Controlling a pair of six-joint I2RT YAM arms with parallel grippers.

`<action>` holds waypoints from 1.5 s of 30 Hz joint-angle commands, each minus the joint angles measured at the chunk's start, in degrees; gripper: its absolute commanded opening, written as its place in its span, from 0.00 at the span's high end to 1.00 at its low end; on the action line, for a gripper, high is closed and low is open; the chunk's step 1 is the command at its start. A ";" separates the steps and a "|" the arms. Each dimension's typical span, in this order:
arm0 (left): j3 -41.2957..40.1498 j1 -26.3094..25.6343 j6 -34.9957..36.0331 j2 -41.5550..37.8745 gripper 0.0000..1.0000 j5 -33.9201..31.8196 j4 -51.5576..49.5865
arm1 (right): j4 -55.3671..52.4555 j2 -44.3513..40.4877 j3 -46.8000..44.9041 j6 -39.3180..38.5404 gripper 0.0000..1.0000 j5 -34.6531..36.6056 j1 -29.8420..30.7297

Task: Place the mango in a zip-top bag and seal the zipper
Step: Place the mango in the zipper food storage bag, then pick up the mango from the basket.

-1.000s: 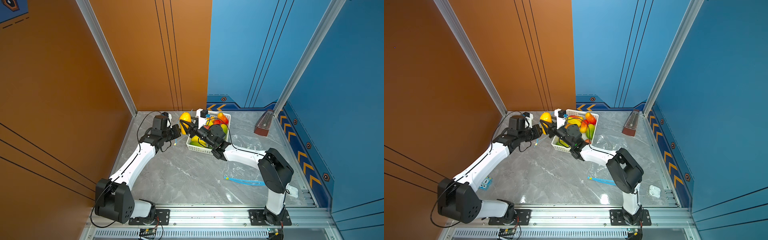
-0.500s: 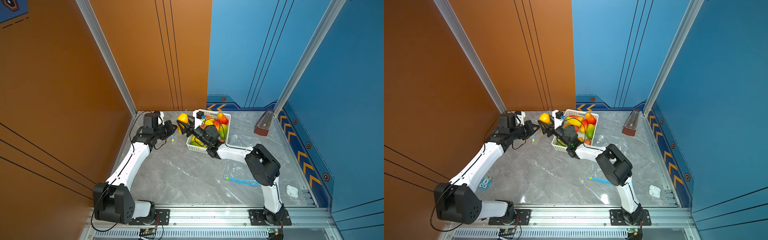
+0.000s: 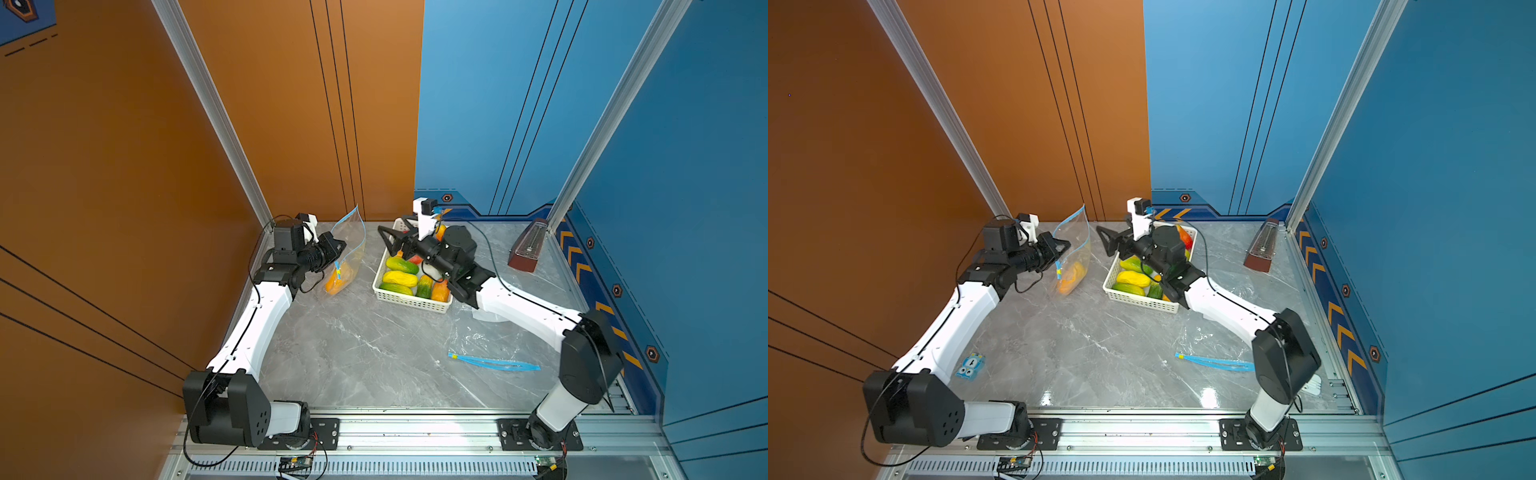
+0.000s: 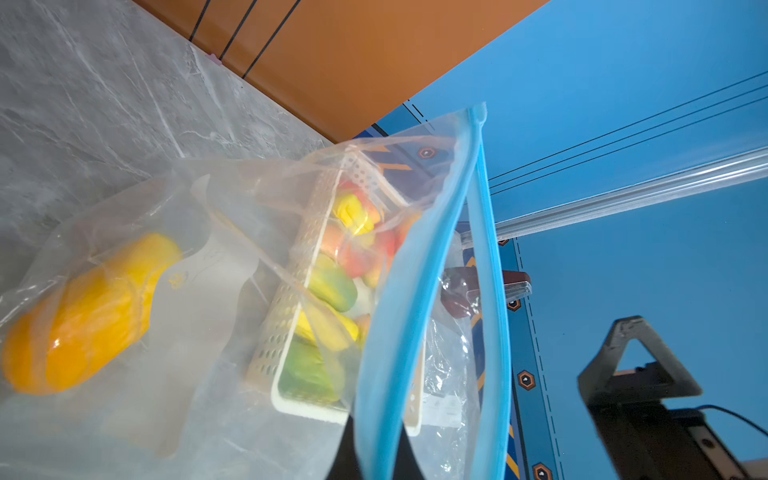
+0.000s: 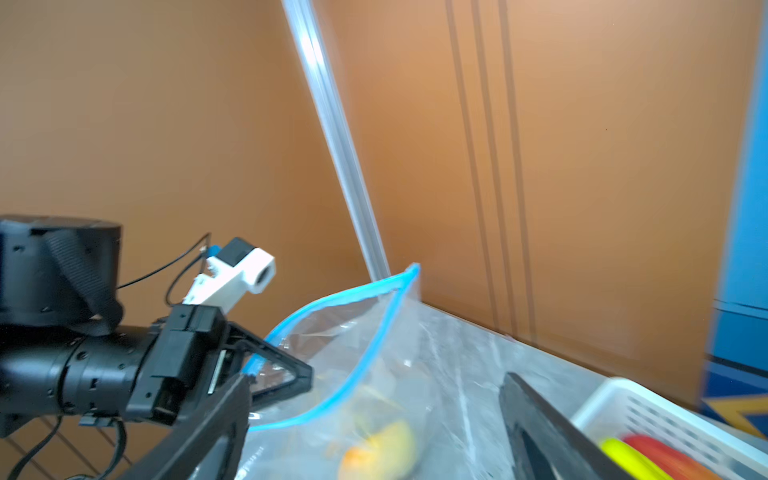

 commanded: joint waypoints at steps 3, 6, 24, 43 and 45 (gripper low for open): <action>-5.01 -1.24 6.37 -0.07 1.00 -2.38 -0.03 | -34.49 -0.86 -2.15 -3.90 0.06 8.62 -8.25; -4.58 -1.98 8.13 0.95 1.00 -1.39 0.03 | -41.50 6.60 3.96 -4.96 0.10 13.49 -10.51; -5.32 -5.75 11.76 0.68 1.00 -2.47 0.03 | -47.01 47.03 48.85 -16.43 0.09 18.40 -15.82; -5.24 -6.70 12.29 1.36 1.00 -4.39 0.03 | -50.04 48.84 55.45 -20.71 0.66 22.21 -15.01; -5.13 -6.65 12.25 1.56 1.00 -4.66 0.03 | -49.99 44.79 52.90 -19.96 0.68 21.24 -14.42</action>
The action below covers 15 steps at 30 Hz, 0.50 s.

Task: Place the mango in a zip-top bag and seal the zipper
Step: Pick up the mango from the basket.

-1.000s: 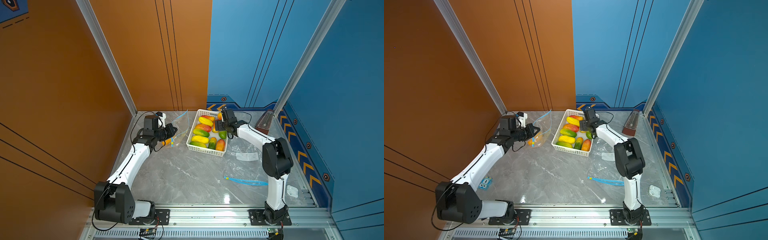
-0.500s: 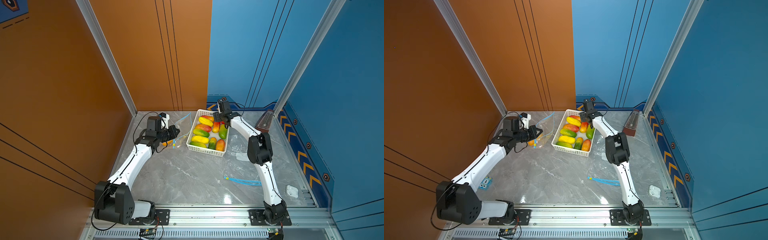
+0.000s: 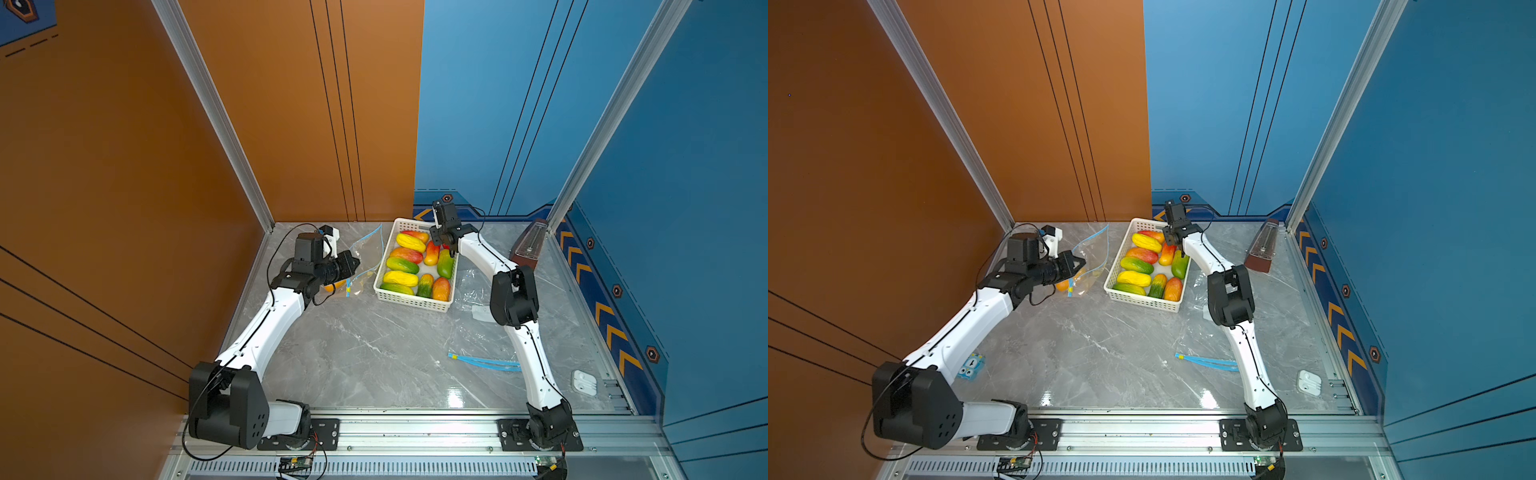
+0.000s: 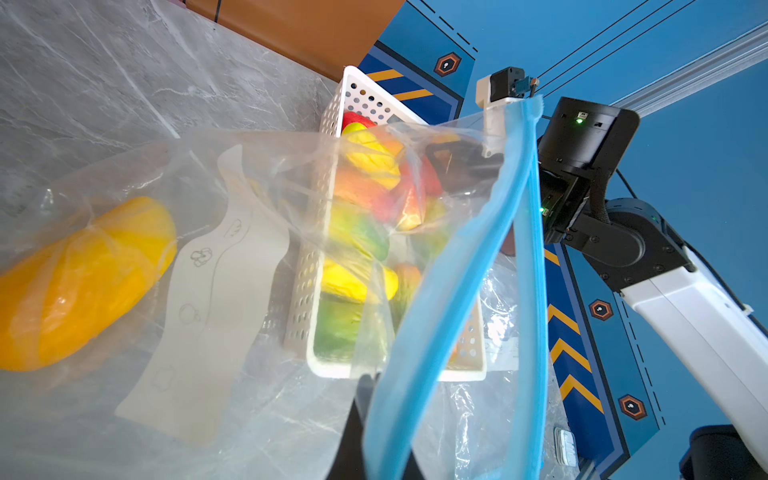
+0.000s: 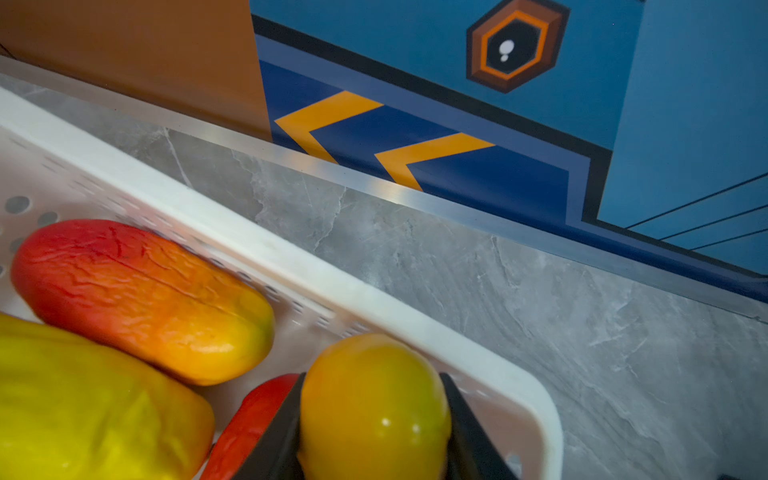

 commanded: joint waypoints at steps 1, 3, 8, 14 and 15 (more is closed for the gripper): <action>-0.08 -0.29 1.29 0.84 1.00 -1.33 -0.05 | -1.90 -10.12 -4.31 1.17 0.70 -2.29 1.17; 0.02 -0.32 1.18 1.42 1.00 -0.80 -0.02 | 0.19 -15.99 -9.19 4.21 0.71 -6.94 1.26; 0.41 -0.53 0.89 2.68 1.00 -0.12 -0.08 | 19.61 -36.23 -33.18 13.54 0.71 -19.86 1.60; 1.97 -1.17 0.72 4.12 1.00 0.86 0.00 | 26.05 -42.69 -41.74 14.60 0.72 -18.87 3.32; 2.21 -1.23 0.93 4.37 1.00 1.54 -0.04 | 30.87 -43.61 -44.14 17.05 0.72 -23.39 3.20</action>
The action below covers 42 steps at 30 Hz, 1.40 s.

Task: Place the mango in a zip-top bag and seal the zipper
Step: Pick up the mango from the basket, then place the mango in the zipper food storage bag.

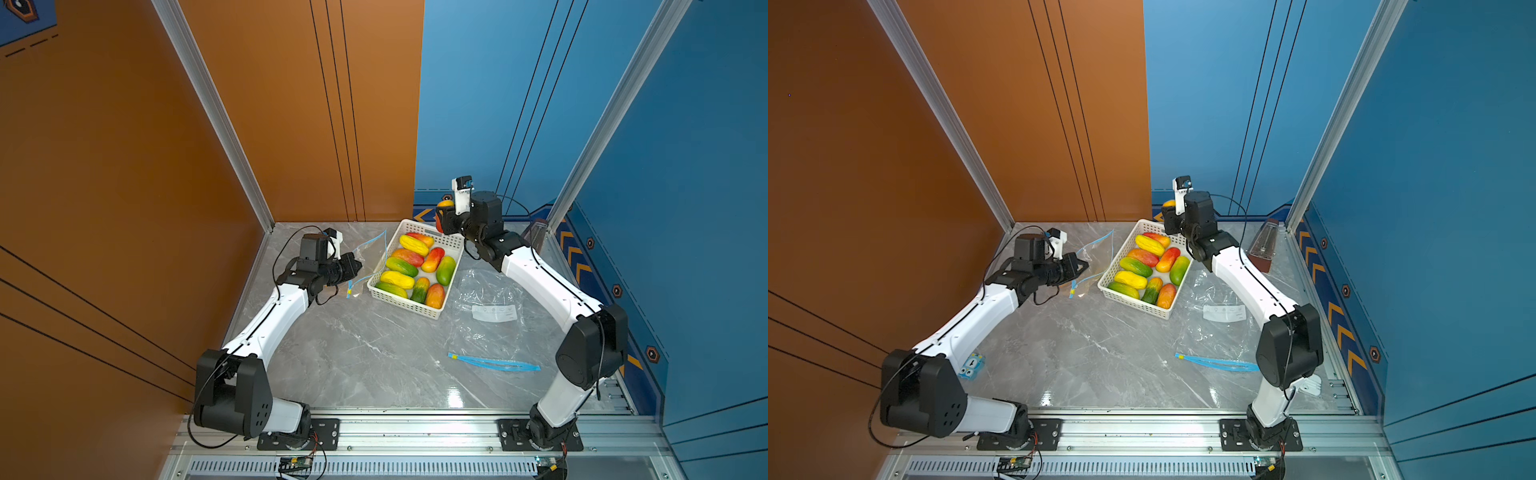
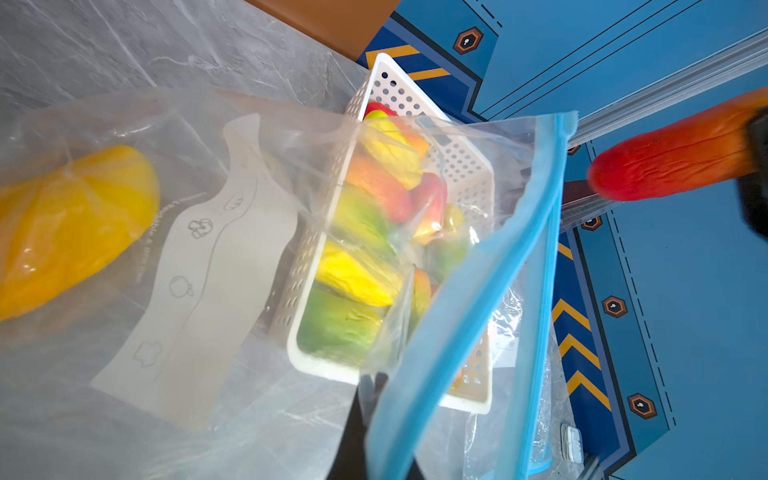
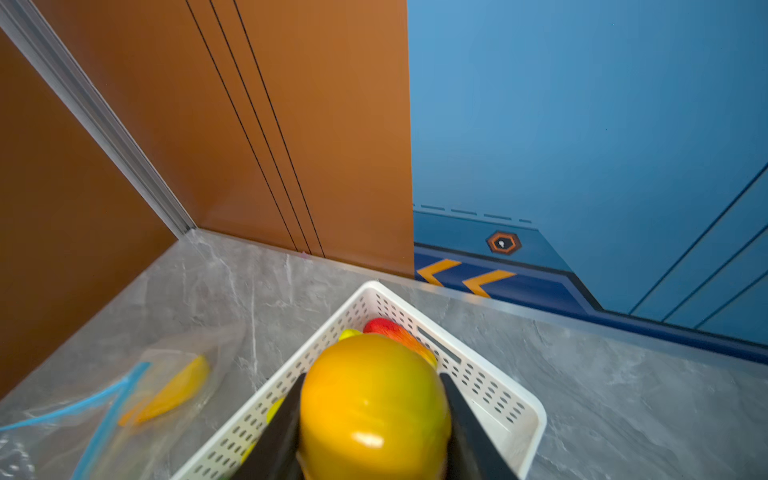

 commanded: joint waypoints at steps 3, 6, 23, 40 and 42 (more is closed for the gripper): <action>2.24 -0.67 0.65 1.01 1.00 2.22 -0.05 | 24.56 -1.18 -12.09 12.05 0.71 -16.63 2.15; 2.83 -0.79 -0.09 0.47 1.00 2.76 -0.05 | 34.38 -1.64 -14.02 14.86 0.70 -19.59 6.28; 4.89 1.77 -3.29 -2.02 1.00 0.82 0.02 | 33.02 10.21 -9.21 11.29 0.47 -20.37 13.80; 4.44 4.17 -1.77 -4.01 1.00 0.74 0.01 | -17.50 -3.38 -8.58 14.42 0.00 7.43 5.68; 3.68 4.11 -1.30 -3.82 1.00 0.24 0.05 | -27.10 -0.80 -5.49 18.36 0.00 11.38 5.50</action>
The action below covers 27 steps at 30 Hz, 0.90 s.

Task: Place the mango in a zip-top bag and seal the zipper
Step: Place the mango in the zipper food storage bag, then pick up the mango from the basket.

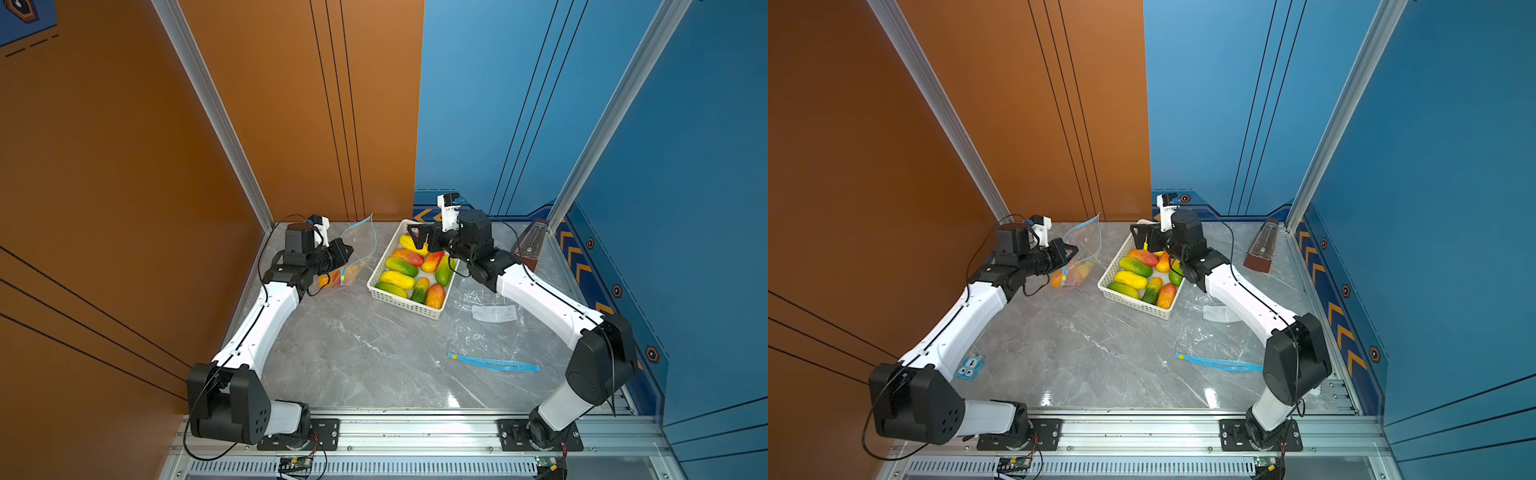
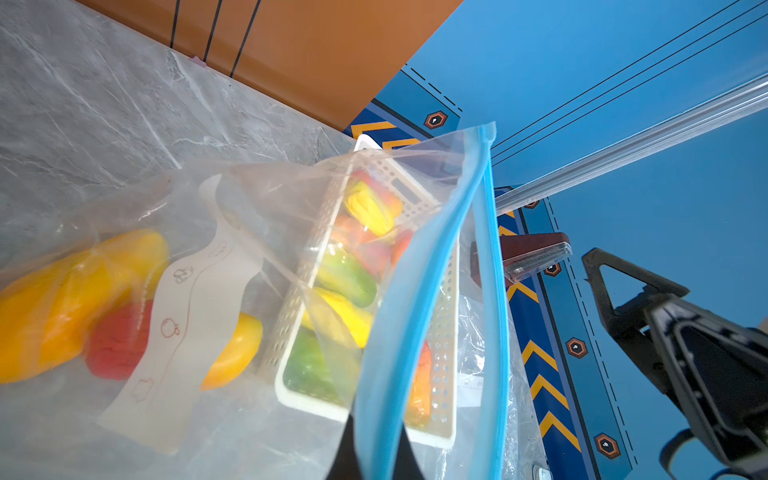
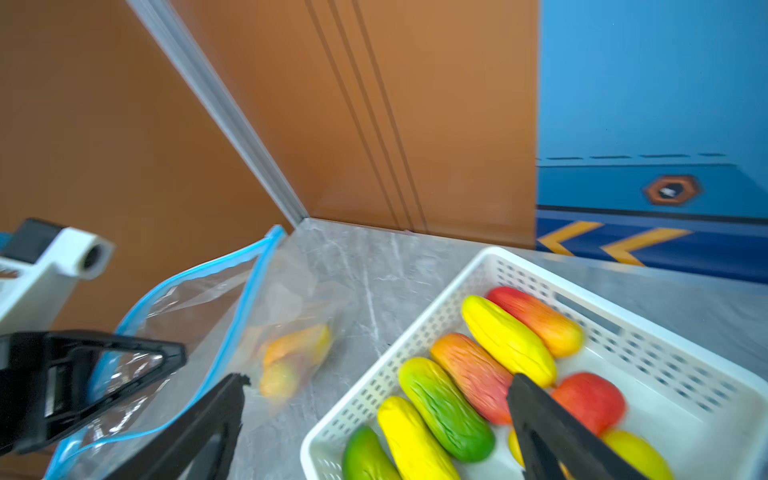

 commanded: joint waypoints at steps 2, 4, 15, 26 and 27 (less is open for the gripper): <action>-1.23 0.20 2.32 -0.40 1.00 -0.67 -0.08 | -29.19 9.17 6.29 7.55 0.04 11.93 0.65; -1.42 0.20 2.61 0.15 1.00 -0.82 -0.02 | -31.70 14.75 11.69 7.75 0.07 13.59 1.50; -2.97 0.46 3.41 0.54 1.00 -1.22 0.03 | -45.66 44.01 45.98 13.07 0.20 21.26 -0.88; -3.15 1.16 3.85 0.01 1.00 -1.52 -0.02 | -51.61 54.55 56.35 12.71 0.32 21.64 -2.67; -3.12 1.25 3.79 0.00 1.00 -1.53 -0.07 | -52.36 54.98 56.60 12.67 0.31 22.27 -2.67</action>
